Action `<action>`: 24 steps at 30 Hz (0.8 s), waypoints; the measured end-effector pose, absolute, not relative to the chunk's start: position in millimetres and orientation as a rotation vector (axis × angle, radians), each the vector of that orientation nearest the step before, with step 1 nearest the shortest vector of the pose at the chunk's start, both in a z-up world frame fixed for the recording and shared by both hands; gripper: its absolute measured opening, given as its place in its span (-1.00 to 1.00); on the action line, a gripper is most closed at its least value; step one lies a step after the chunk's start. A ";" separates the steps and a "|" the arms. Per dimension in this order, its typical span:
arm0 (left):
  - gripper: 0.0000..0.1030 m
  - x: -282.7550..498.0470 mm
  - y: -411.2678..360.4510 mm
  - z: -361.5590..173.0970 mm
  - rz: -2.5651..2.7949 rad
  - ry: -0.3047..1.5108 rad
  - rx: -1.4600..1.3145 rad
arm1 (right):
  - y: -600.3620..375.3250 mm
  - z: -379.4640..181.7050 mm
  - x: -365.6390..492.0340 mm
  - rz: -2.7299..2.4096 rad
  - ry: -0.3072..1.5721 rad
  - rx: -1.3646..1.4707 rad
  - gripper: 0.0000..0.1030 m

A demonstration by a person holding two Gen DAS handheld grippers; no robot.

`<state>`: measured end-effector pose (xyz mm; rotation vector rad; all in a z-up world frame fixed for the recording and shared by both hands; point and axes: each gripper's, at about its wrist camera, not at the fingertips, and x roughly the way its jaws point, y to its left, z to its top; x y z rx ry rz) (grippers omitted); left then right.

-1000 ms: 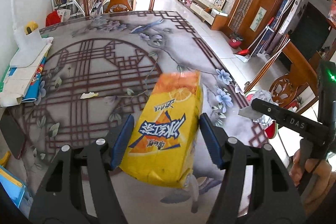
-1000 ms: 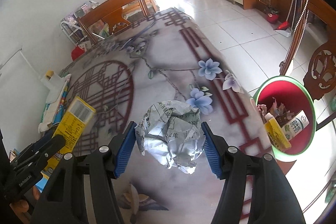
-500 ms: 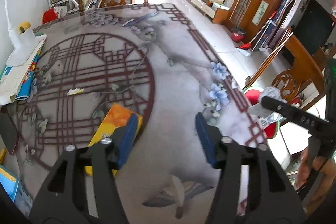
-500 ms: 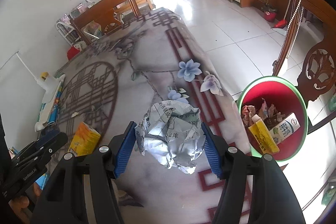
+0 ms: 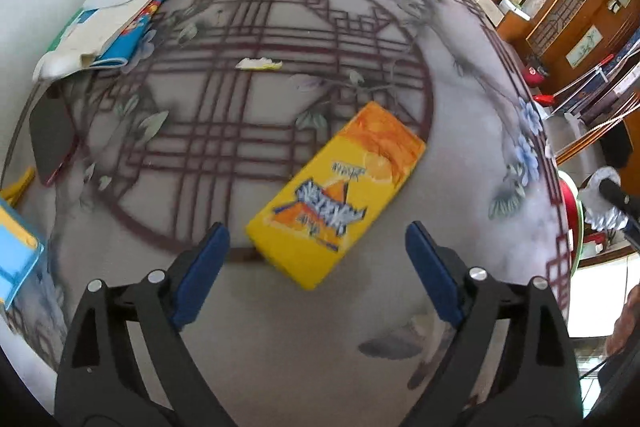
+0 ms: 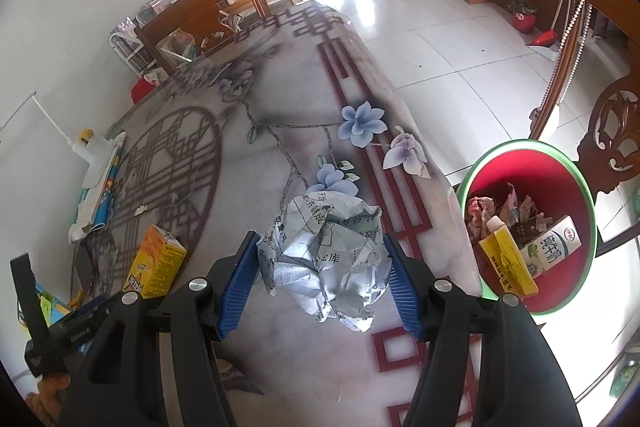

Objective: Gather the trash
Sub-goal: 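Carry the juice box and foil-paper ball over to the red bin, then open the left gripper to drop the juice box while the right drops the foil ball into the bin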

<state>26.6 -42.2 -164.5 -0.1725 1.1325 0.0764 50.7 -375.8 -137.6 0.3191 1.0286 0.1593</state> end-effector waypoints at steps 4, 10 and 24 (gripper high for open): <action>0.78 54.1 -60.5 -176.1 0.019 1.157 0.051 | -373.4 -138.8 54.5 0.184 1.038 0.314 0.15; 0.33 70.1 -74.9 -200.8 -0.013 1.219 0.158 | -384.0 -135.3 51.5 0.183 1.030 0.324 0.15; 0.30 73.6 -216.0 -125.6 -0.276 1.011 0.121 | -468.6 -132.0 38.1 0.057 0.972 0.414 0.15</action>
